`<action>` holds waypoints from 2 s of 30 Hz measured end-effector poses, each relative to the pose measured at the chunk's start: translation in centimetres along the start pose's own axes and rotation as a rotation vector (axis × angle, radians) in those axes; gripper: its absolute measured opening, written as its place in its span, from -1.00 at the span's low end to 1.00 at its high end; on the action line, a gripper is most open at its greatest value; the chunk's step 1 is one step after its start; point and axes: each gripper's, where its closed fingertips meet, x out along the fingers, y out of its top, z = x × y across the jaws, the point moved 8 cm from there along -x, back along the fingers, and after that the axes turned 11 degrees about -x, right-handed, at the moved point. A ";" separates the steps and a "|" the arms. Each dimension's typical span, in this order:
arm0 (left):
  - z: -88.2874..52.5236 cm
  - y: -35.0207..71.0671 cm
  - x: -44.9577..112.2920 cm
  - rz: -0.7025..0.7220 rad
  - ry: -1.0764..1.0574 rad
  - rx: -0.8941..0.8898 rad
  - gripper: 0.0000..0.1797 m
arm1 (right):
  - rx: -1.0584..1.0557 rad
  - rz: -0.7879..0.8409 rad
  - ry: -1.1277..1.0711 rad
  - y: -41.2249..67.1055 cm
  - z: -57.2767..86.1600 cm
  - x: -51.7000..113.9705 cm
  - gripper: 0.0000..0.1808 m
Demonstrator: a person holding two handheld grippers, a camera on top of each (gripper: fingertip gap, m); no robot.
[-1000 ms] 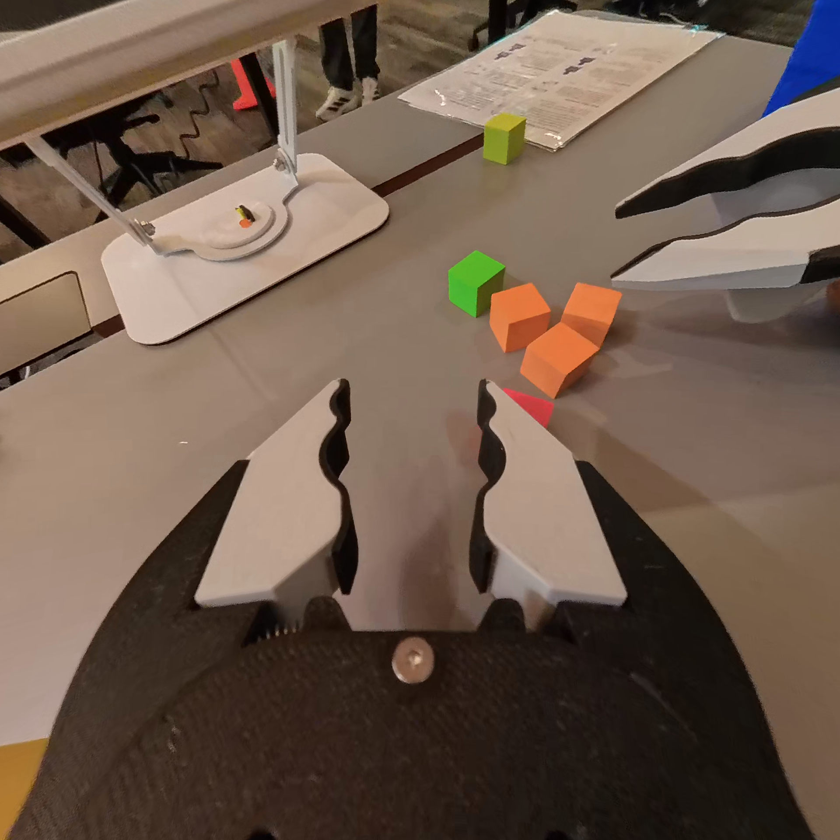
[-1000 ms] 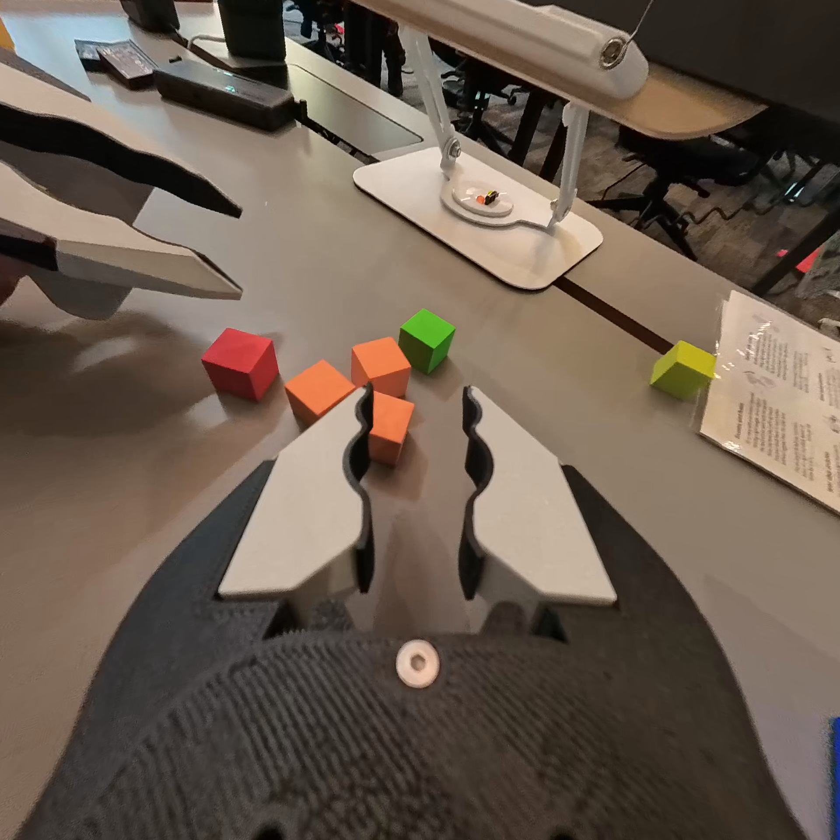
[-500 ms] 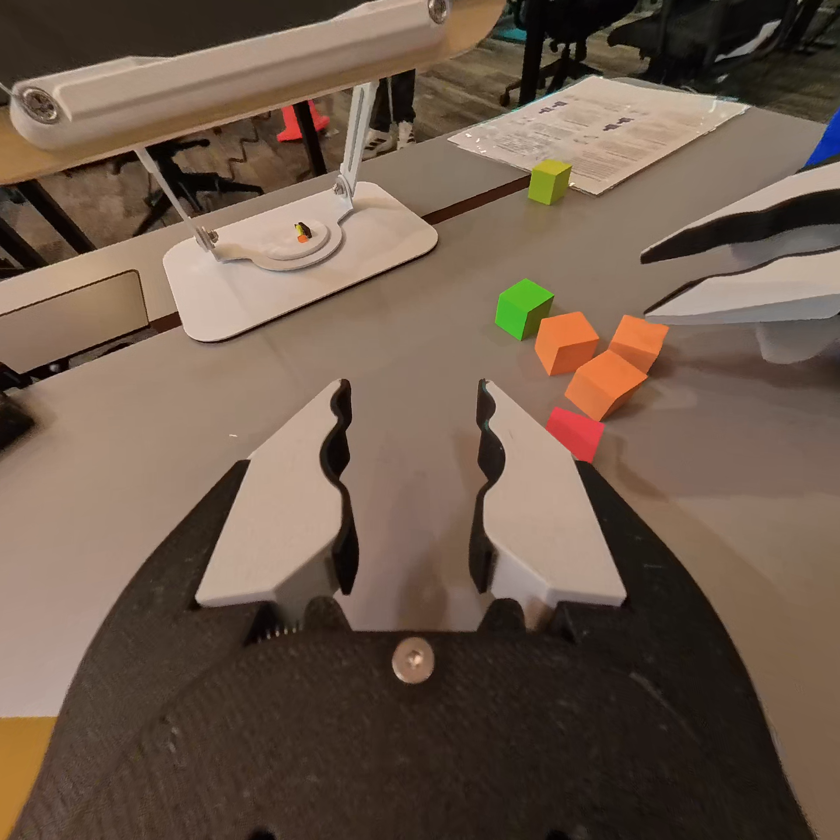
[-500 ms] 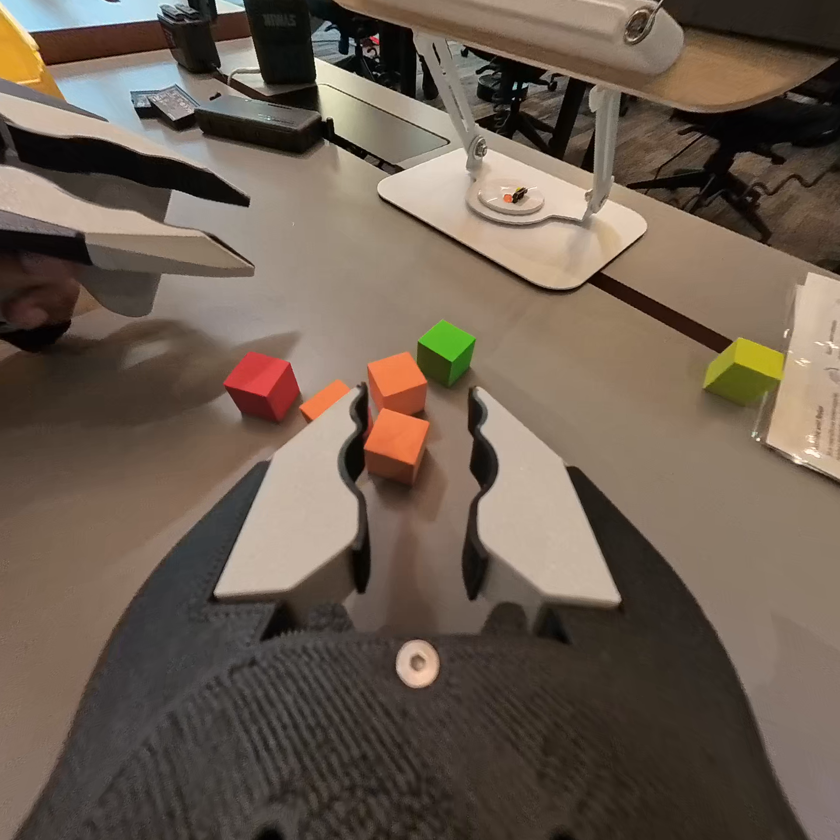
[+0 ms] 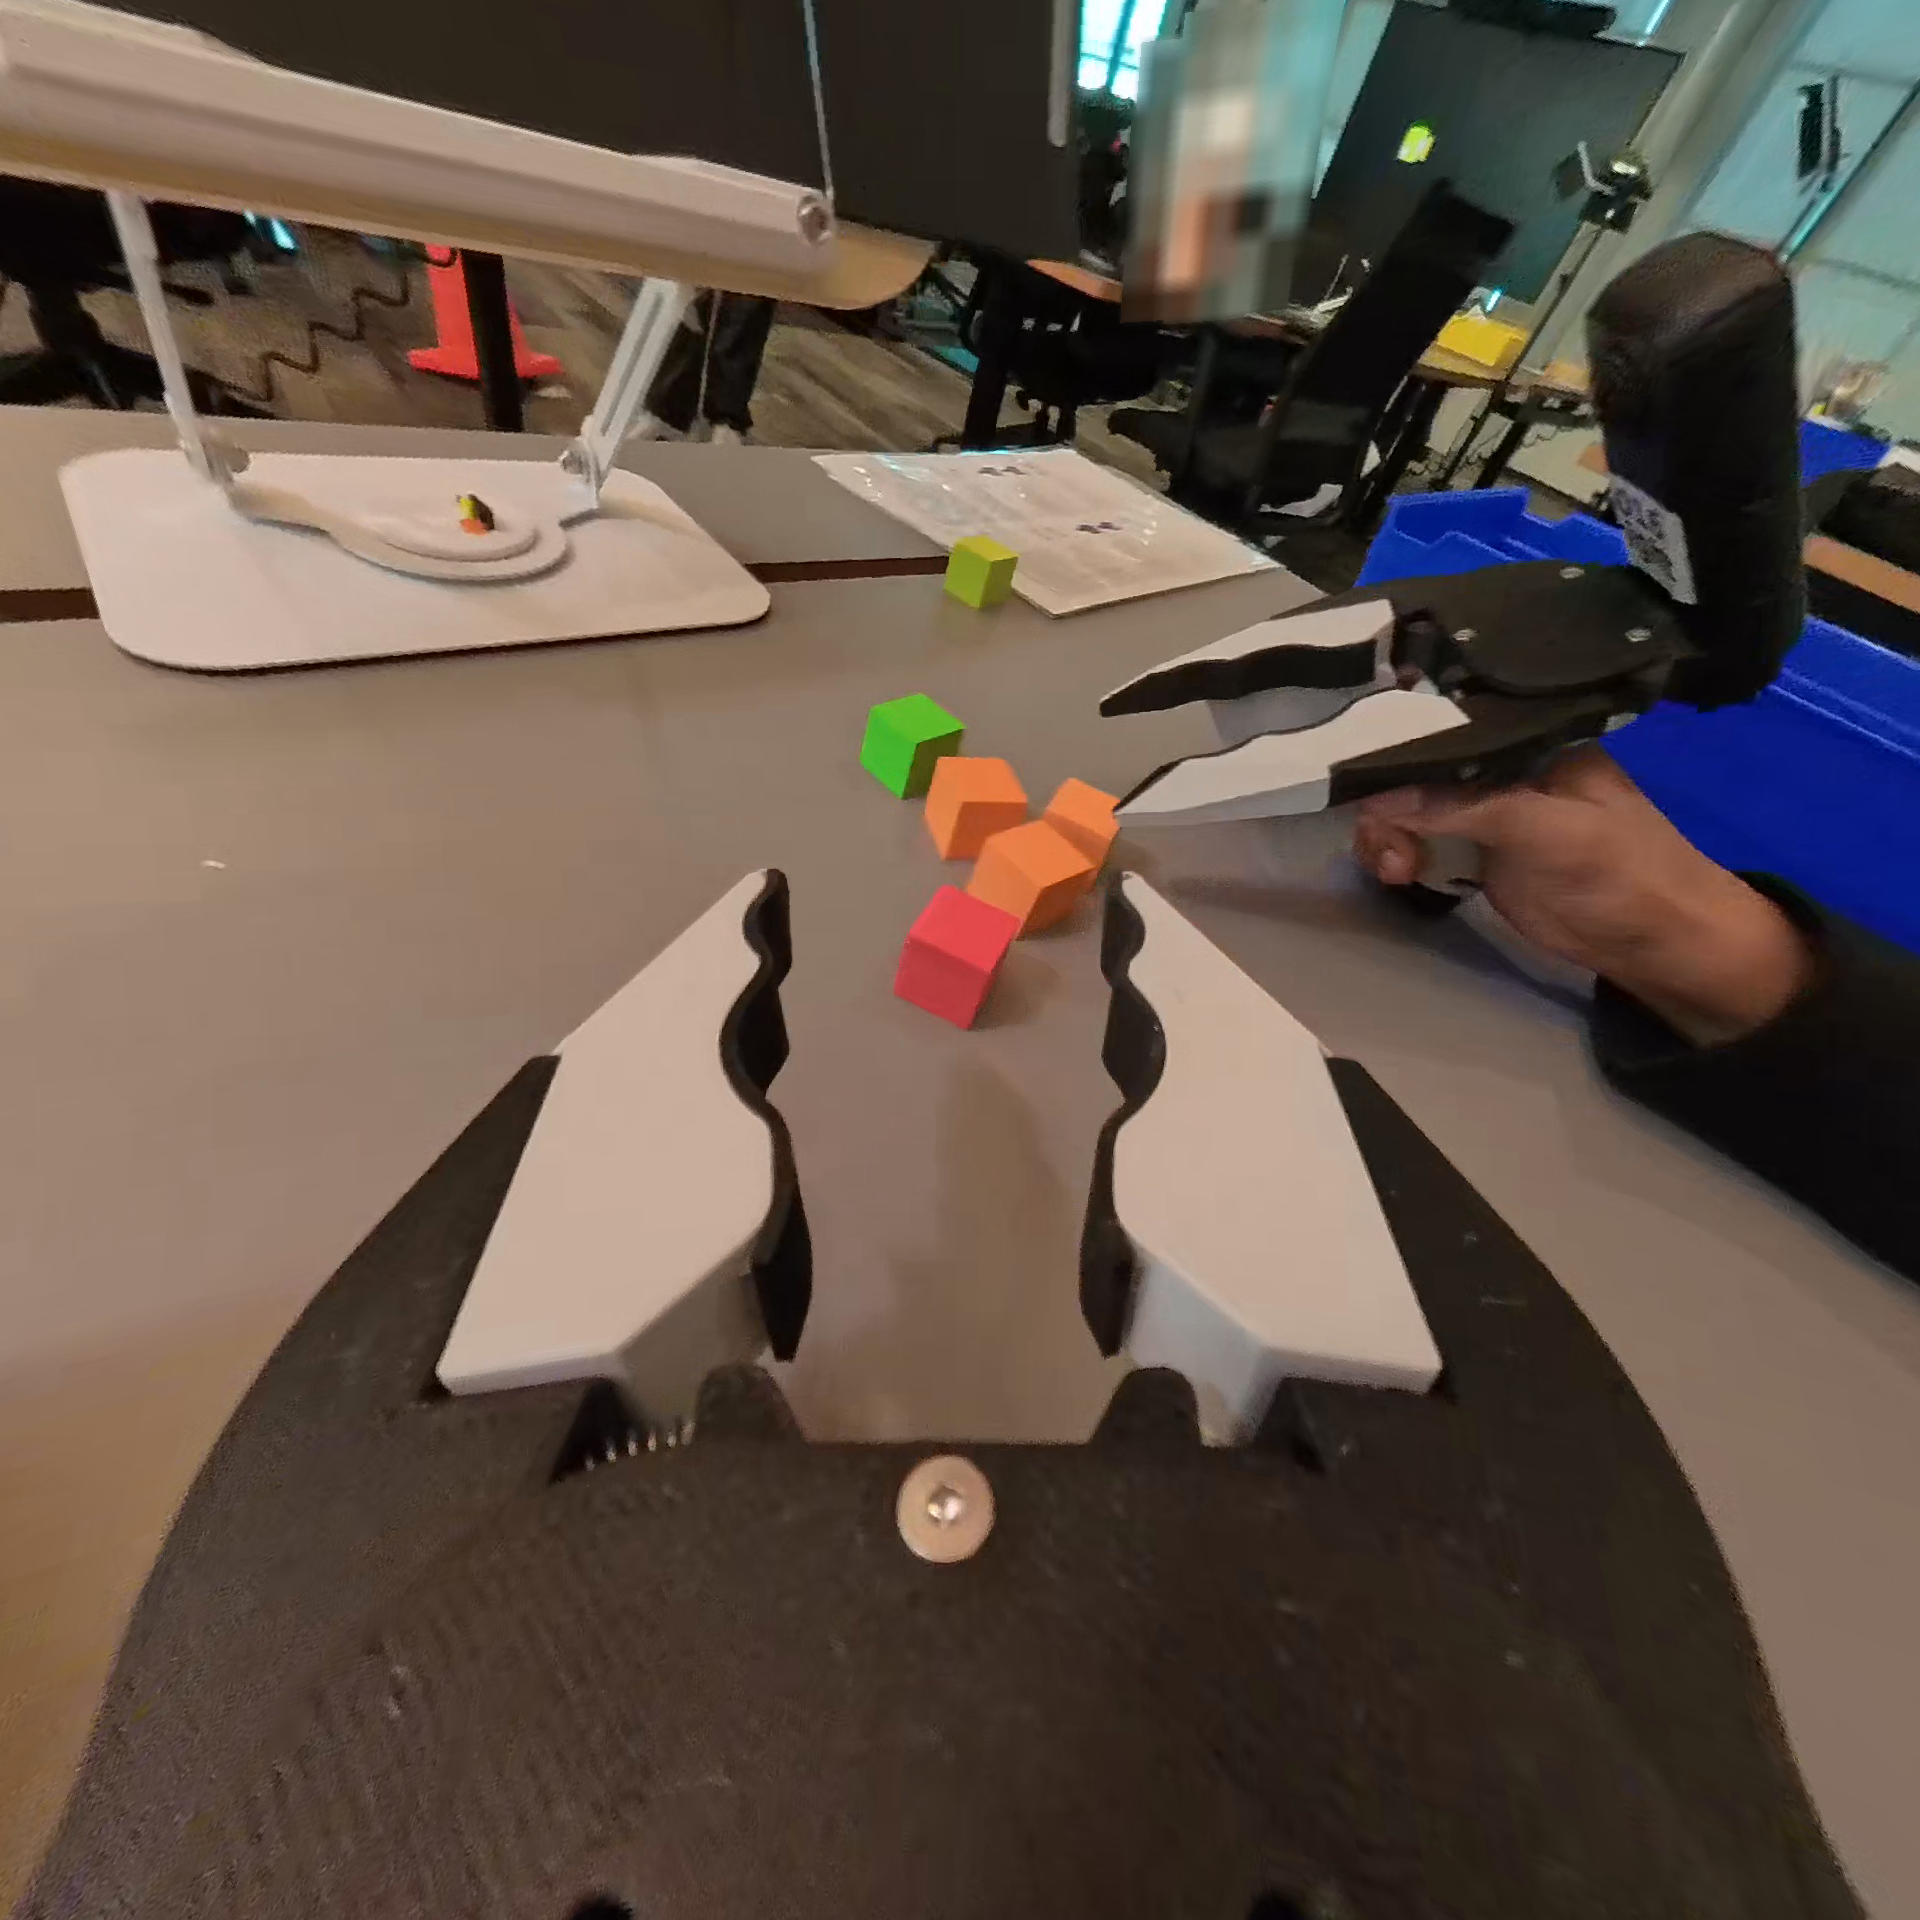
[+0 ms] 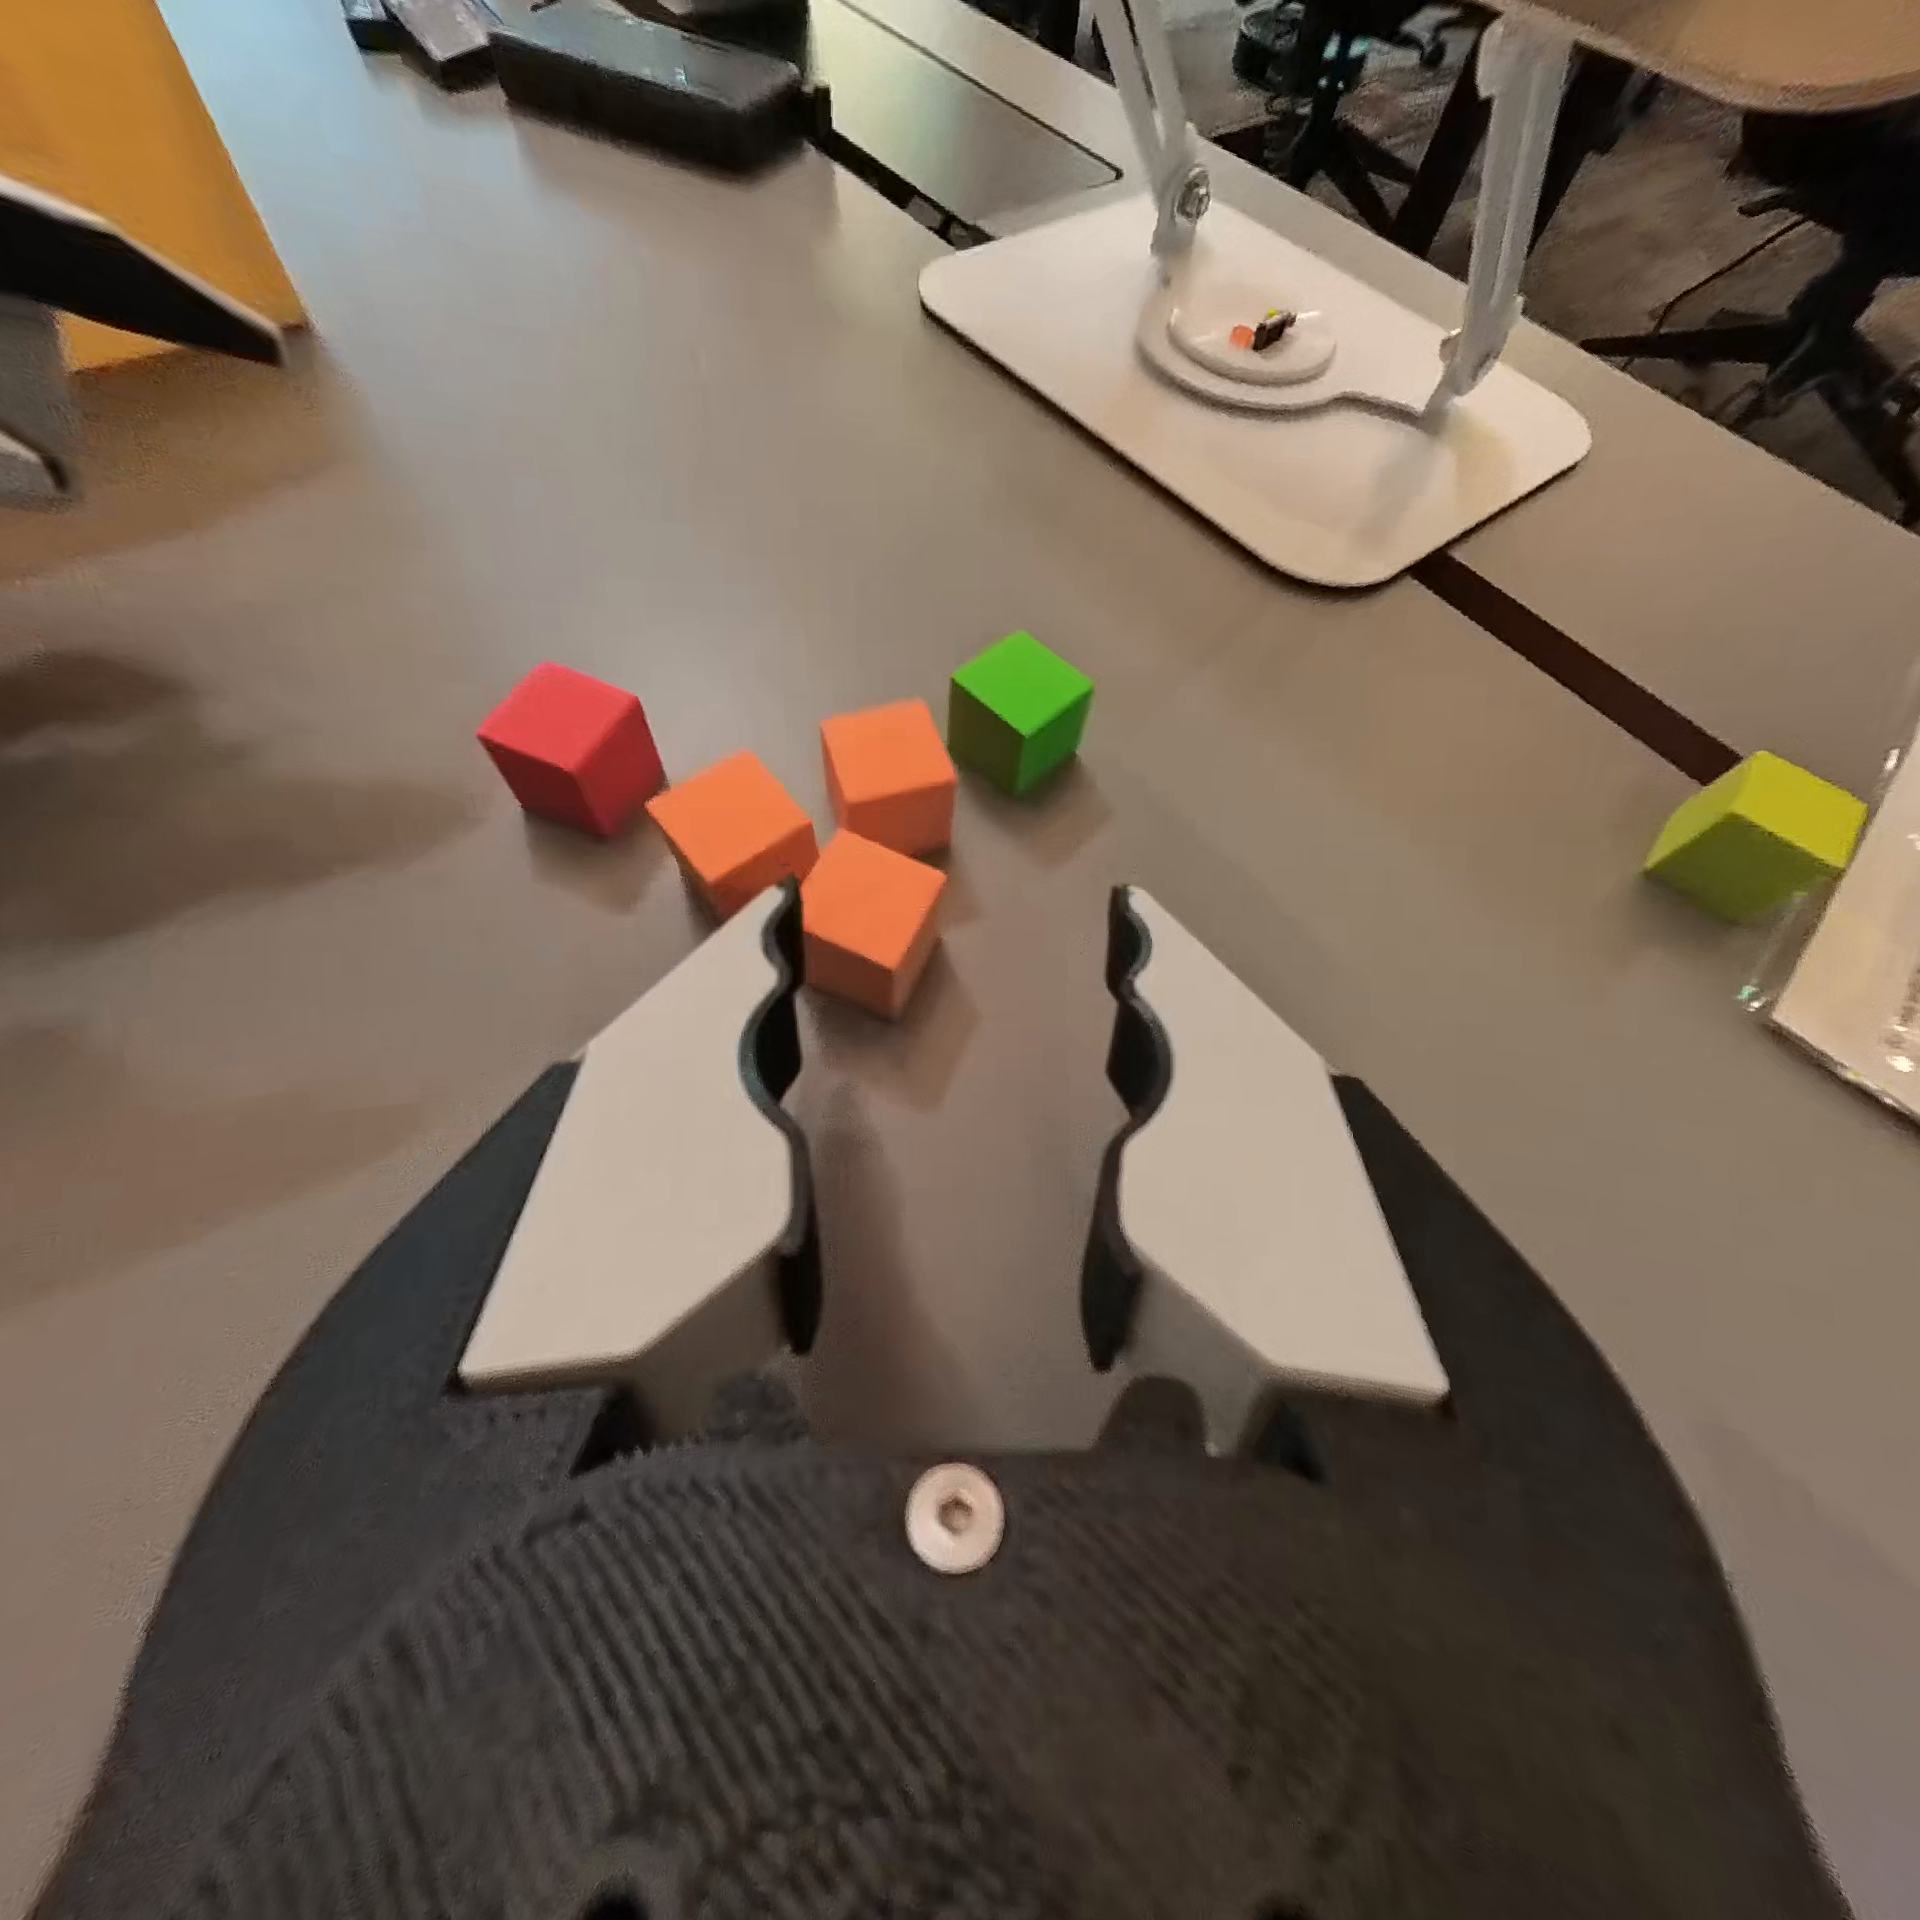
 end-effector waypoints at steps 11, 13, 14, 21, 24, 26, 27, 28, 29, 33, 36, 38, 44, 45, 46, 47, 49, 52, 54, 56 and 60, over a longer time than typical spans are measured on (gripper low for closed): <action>-1.5 -0.1 0.0 0.033 -0.001 -0.220 -0.02 | 0.012 0.071 0.081 0.2 -0.1 -0.5 -0.45; -1.4 -0.1 -0.4 0.071 0.005 -0.232 -0.02 | 0.009 0.068 0.100 0.3 -0.2 -0.4 -0.45; -1.1 -0.1 -0.7 0.094 0.022 -0.210 -0.02 | 0.009 0.065 0.102 0.3 -0.2 -0.4 -0.45; 1.5 -0.3 -0.1 0.109 0.155 0.026 -0.02 | -0.015 0.038 0.126 0.3 -0.6 0.1 -0.37; 2.0 -0.4 0.7 0.090 0.176 0.068 -0.02 | -0.012 0.061 0.136 0.6 -0.7 0.2 -0.33; 1.9 -0.4 1.0 0.076 0.167 0.065 -0.02 | 0.005 0.076 0.143 0.7 -0.6 0.2 -0.31; 1.8 -0.4 1.2 0.065 0.160 0.059 -0.02 | 0.018 0.081 0.147 0.7 -0.4 0.2 -0.30; 1.8 -0.4 1.5 0.047 0.149 0.053 -0.02 | 0.034 0.085 0.151 0.7 -0.3 0.2 -0.29; 1.8 -0.5 1.8 0.021 0.138 0.051 -0.02 | 0.051 0.089 0.158 0.7 -0.1 0.2 -0.28; 2.3 -1.1 3.9 -0.100 0.140 0.089 -0.02 | 0.088 0.110 0.176 0.7 0.2 0.0 -0.32; 2.7 -1.9 5.7 -0.237 0.190 0.165 0.02 | 0.113 0.146 0.132 0.7 0.7 -0.5 -0.37; 2.8 -2.6 6.7 -0.318 0.224 0.219 0.09 | 0.135 0.166 0.074 0.5 1.4 -0.9 -0.37; 3.5 -2.5 9.3 -0.341 0.220 0.282 0.11 | 0.148 0.197 -0.279 -0.5 4.7 -2.9 -0.23; 3.5 -2.4 9.8 -0.352 0.217 0.279 0.11 | 0.164 0.208 -0.318 -0.7 5.3 -3.1 -0.23; 3.4 -2.4 10.4 -0.369 0.219 0.276 0.13 | 0.181 0.215 -0.337 -0.8 5.9 -3.2 -0.22; 3.3 -2.5 10.8 -0.393 0.225 0.274 0.17 | 0.194 0.210 -0.354 -0.9 6.6 -3.1 -0.18; 3.2 -2.9 11.3 -0.439 0.254 0.285 0.22 | 0.215 0.156 -0.367 -1.2 8.2 -2.1 -0.11; 3.5 -3.0 11.3 -0.424 0.282 0.338 0.08 | 0.210 0.036 -0.373 -1.5 10.3 0.1 -0.04; 3.5 -3.0 11.3 -0.428 0.275 0.342 0.02 | 0.186 -0.015 -0.386 -1.4 11.6 1.6 -0.04; 3.6 -3.0 11.2 -0.425 0.254 0.330 0.00 | 0.172 -0.050 -0.396 -1.2 12.8 2.9 -0.03; 3.6 -2.4 10.6 -0.363 0.215 0.296 -0.02 | 0.203 -0.129 -0.395 -1.4 15.1 5.0 -0.20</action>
